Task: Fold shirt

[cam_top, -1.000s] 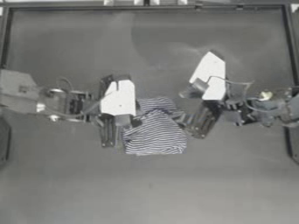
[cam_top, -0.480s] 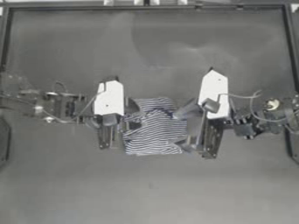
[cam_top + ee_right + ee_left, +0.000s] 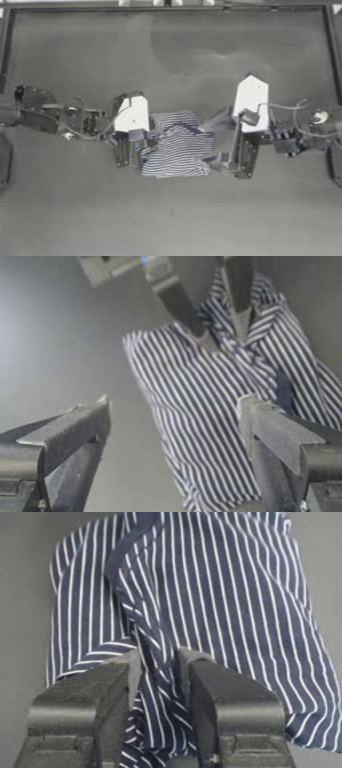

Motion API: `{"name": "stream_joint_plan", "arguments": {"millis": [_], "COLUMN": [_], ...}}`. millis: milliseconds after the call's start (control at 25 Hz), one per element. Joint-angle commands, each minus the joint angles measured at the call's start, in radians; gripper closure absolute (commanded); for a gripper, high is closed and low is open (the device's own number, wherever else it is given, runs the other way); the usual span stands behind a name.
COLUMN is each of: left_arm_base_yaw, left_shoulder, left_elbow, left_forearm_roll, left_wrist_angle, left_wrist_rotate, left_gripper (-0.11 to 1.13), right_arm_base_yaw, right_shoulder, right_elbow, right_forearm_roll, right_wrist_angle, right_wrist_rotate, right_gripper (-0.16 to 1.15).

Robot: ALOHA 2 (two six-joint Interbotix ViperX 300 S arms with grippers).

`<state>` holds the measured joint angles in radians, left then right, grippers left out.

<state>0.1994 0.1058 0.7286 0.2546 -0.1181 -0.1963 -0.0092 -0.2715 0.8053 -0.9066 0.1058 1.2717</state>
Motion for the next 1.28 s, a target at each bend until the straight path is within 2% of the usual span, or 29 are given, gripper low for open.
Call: {"name": "stream_joint_plan", "arguments": {"millis": [40,360,560,880,1280], "left_arm_base_yaw": [0.003,0.011,0.017,0.021,-0.014], "left_shoulder": [-0.008,-0.054,-0.140,-0.275,-0.440], "left_elbow": [-0.002,-0.020,-0.035,-0.044,-0.002], "left_forearm_roll": [-0.006,-0.006,0.000,0.009,0.003], "left_wrist_angle": [-0.003,0.003,0.020,0.101,0.167], "left_wrist_rotate": [-0.002,0.008,0.011,0.011,0.006], "left_gripper": [0.30,0.30,0.30,0.30,0.30], "right_arm_base_yaw": [0.000,0.002,0.002,0.000,0.000], "right_shoulder": [-0.049,-0.094,-0.114,-0.132,-0.195], "right_elbow": [-0.011,-0.006,0.003,0.012,0.063], "right_forearm_roll": [-0.003,-0.003,-0.003,-0.003,-0.038], "right_wrist_angle": [0.014,0.025,0.025,0.025,0.037], "right_wrist_rotate": [-0.002,-0.006,-0.006,-0.014,-0.009], "right_gripper": [-0.03,-0.03,-0.03,-0.03,-0.03]}}
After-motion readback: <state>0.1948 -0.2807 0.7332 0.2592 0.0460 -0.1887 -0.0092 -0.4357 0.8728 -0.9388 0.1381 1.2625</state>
